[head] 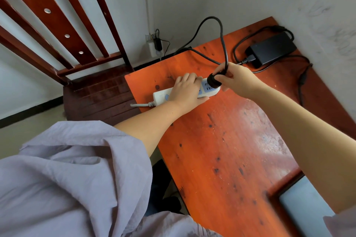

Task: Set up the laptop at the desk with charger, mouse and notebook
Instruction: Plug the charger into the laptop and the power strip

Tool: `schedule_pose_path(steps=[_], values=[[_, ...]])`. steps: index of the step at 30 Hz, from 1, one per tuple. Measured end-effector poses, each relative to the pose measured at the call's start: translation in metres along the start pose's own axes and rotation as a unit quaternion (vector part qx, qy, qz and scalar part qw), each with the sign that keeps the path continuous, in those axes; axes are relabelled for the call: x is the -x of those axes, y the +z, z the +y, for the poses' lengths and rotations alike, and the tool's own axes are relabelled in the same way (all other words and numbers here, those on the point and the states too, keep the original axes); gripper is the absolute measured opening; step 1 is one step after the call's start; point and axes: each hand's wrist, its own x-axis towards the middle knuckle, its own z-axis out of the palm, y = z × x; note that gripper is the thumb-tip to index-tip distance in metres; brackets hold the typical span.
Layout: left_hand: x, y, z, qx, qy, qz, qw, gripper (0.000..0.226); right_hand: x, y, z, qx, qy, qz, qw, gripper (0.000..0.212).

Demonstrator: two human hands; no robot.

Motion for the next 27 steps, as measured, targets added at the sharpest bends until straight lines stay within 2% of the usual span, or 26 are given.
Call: schedule_pose_path(steps=[8, 13, 20, 27], values=[[0.000, 0.000, 0.000, -0.005, 0.000, 0.006, 1.000, 0.068, 0.001, -0.001, 0.009, -0.074, 0.013, 0.005, 0.997, 0.010], [0.001, 0.000, 0.000, -0.010, 0.002, 0.005, 1.000, 0.068, 0.000, 0.002, 0.007, -0.077, 0.010, 0.012, 0.997, 0.010], [0.001, 0.000, 0.000, -0.019, 0.001, 0.001, 1.000, 0.068, 0.003, 0.011, 0.001, -0.033, -0.007, 0.038, 0.999, 0.008], [0.000, 0.000, 0.000, -0.021, 0.002, 0.004, 1.000, 0.065, -0.003, 0.006, -0.007, 0.053, -0.038, 0.008, 0.998, 0.008]])
